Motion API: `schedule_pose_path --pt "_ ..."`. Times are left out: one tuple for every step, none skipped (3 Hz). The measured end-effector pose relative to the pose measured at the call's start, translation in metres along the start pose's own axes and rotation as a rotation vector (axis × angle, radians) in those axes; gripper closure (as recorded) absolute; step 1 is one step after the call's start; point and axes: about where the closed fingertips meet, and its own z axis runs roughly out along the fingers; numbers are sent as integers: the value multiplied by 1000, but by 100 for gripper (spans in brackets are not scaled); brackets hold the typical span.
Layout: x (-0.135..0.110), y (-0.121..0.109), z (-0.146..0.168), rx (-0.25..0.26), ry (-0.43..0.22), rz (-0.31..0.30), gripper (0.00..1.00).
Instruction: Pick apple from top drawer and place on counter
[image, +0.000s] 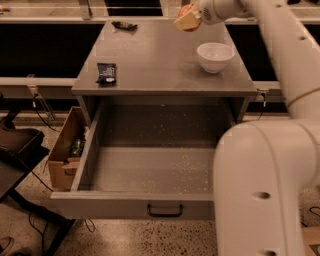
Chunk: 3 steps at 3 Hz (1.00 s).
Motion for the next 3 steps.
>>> schedule_pose_path --pt "27 -17 41 73 71 58 100" --pt "48 -10 91 70 55 126 100" --pt "59 11 137 35 40 167 100"
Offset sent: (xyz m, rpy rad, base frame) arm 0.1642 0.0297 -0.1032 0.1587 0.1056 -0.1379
